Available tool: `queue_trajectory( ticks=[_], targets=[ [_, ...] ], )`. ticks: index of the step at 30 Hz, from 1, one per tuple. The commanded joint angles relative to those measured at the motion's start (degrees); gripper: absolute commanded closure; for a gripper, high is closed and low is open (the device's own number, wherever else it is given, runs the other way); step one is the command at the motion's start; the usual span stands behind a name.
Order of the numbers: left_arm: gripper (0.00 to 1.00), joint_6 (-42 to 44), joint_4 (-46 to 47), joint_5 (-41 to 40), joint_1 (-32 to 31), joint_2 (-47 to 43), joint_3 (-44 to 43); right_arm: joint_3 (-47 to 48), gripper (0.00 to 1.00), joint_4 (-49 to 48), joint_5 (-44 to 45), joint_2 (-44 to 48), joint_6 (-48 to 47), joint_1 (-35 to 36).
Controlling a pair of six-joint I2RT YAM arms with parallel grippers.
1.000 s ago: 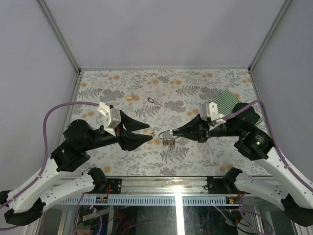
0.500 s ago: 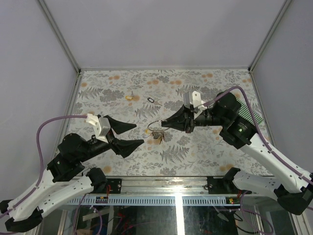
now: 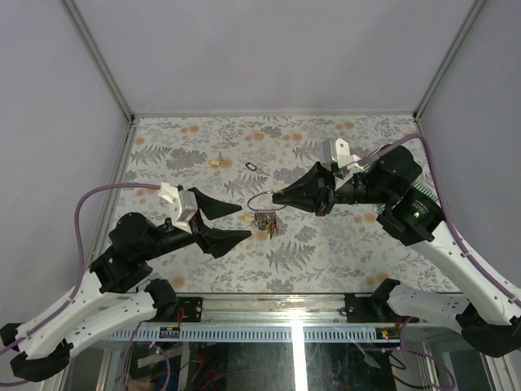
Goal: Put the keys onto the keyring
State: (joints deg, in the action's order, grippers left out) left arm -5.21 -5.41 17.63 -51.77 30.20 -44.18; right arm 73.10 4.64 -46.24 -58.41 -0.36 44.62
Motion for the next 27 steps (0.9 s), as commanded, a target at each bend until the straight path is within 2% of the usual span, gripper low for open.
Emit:
queue_trajectory(
  ticks=[1,20,27],
  targets=[
    [0.38,2.1,6.5,5.7,-0.4,3.1,-3.4,1.2,1.0,-4.0,-1.1,3.2,1.2,0.2],
    [0.52,-0.7,10.9,12.0,-0.4,9.6,-6.6,0.2,1.0,-2.6,-2.4,5.6,0.7,0.1],
    [0.64,-2.1,12.0,11.9,-0.3,10.2,-6.9,-0.6,1.0,-2.4,-1.8,6.2,0.5,0.2]
  ],
)
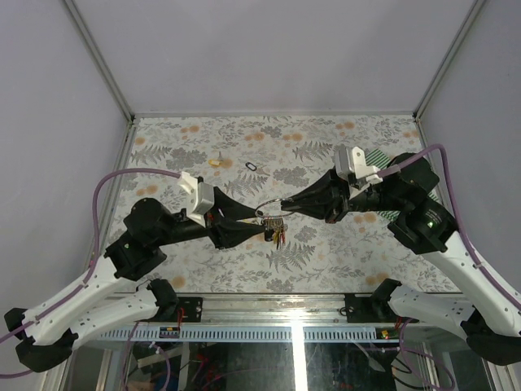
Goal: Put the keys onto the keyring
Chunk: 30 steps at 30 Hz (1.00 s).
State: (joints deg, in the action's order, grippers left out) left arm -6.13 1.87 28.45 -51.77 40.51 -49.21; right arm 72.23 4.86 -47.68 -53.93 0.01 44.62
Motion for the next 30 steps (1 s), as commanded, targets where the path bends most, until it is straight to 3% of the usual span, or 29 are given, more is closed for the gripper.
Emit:
queue_trajectory(
  ticks=[1,18,30],
  targets=[
    [0.65,-1.2,4.7,1.1,-0.3,-0.1,-2.0,0.3,1.0,-2.7,-0.3,1.7,0.1,0.2],
    [0.93,-0.8,0.6,1.9,-0.4,0.1,-4.7,-0.1,1.0,-1.5,1.5,2.8,-1.4,0.1],
    [0.95,3.4,-9.1,-2.0,-0.3,-0.1,-8.9,0.0,1.0,4.6,5.0,2.8,-6.1,0.2]
  ],
)
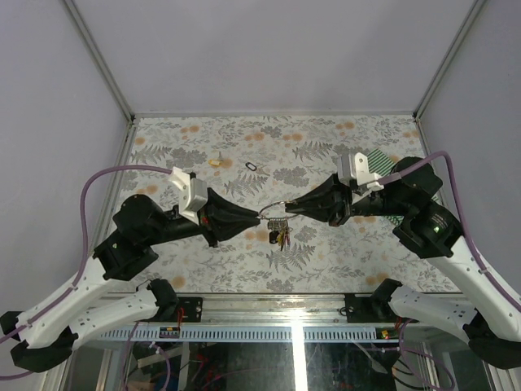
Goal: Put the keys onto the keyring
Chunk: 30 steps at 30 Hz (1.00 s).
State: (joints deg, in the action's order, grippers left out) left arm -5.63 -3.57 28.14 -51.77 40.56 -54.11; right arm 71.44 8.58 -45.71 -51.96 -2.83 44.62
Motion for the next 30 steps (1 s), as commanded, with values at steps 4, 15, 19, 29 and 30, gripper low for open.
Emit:
queue_trajectory(
  ticks=[4,15,19,29,30],
  targets=[
    [0.97,5.6,-10.3,-4.2,-0.4,1.3,-7.2,1.9,1.0,5.7,5.0,0.0,-6.7,0.2],
    [0.98,14.6,-26.3,-9.5,-0.3,8.9,-16.6,3.7,1.0,14.6,6.4,-3.1,-9.0,0.1],
    [0.96,14.0,-25.3,-9.4,-0.3,9.0,-15.7,3.6,1.0,15.7,8.3,-2.5,-8.4,0.2],
    [0.73,-1.2,-5.7,-14.2,-0.4,-1.2,-0.9,5.3,1.0,16.6,18.8,-1.5,0.3,0.2],
    [0.71,-2.5,-4.2,-14.9,-0.4,-1.7,0.3,5.5,1.0,16.5,20.0,-1.5,1.7,0.2]
  ],
)
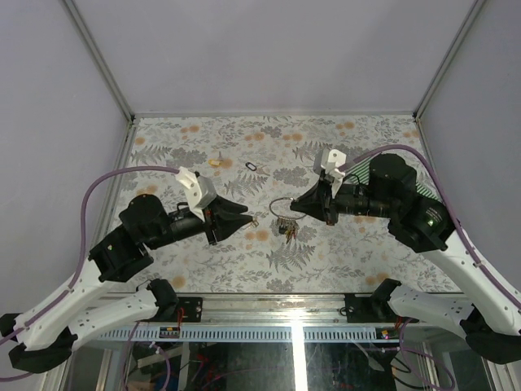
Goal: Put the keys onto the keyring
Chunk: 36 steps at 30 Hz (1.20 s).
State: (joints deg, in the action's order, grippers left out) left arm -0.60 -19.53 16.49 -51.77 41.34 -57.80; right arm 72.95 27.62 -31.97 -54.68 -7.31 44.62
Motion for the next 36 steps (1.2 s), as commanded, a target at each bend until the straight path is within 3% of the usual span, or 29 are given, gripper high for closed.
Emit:
queue_trajectory(
  ticks=[1,8,14,36],
  targets=[
    [0.69,-8.7,13.5,-4.6,-0.4,-3.0,5.1,4.2,1.0,-2.8,7.2,1.2,7.4,0.2],
    [0.61,-8.0,16.7,-17.3,-0.4,-1.6,8.5,6.0,1.0,-5.0,13.5,-0.1,18.2,0.2],
    [0.55,-4.9,19.4,-17.3,-0.5,2.4,7.1,7.7,1.0,-4.4,15.8,-2.2,22.8,0.2],
    [0.55,-0.2,21.9,-21.8,-6.7,6.5,6.9,9.6,1.0,-4.7,15.9,-4.3,28.0,0.2]
  ],
)
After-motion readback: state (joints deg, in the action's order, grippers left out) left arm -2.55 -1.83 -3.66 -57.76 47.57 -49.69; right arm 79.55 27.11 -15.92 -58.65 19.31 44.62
